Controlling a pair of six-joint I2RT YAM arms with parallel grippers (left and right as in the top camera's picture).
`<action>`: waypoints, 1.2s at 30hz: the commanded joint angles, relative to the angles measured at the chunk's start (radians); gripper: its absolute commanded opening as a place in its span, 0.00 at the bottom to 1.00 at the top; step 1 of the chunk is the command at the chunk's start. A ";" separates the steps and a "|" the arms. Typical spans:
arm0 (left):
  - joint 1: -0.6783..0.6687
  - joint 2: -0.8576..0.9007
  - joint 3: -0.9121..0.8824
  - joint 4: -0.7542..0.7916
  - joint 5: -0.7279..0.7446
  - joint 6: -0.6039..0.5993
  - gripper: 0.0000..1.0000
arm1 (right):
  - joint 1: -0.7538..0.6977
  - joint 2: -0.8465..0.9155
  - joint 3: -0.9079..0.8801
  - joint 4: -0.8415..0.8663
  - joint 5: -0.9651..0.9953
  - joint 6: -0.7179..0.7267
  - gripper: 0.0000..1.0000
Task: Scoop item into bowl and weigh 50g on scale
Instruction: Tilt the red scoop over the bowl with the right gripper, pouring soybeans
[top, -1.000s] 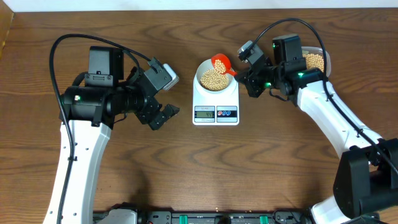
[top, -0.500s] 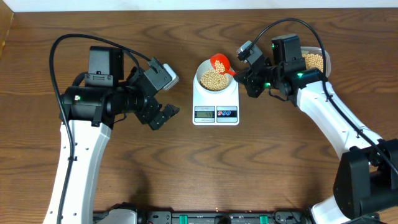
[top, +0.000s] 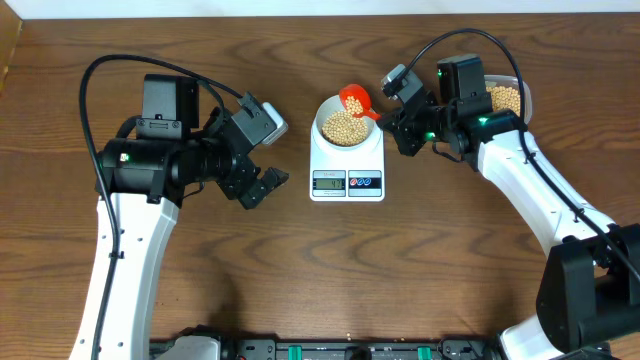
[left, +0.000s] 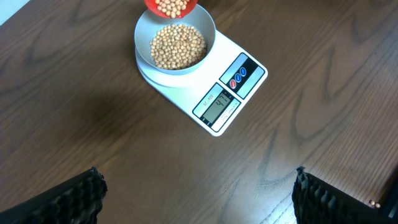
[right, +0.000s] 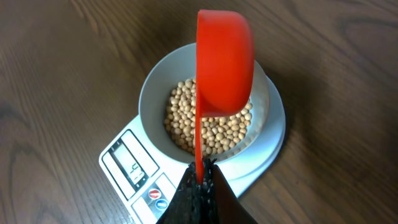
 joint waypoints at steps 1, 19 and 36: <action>0.003 -0.001 0.018 -0.003 0.016 0.006 0.98 | 0.004 -0.028 -0.001 0.011 -0.039 -0.012 0.01; 0.003 -0.001 0.018 -0.003 0.016 0.006 0.98 | 0.005 -0.027 -0.002 0.005 -0.008 -0.015 0.01; 0.003 -0.001 0.018 -0.003 0.016 0.006 0.98 | 0.010 -0.045 -0.002 0.005 -0.028 -0.013 0.01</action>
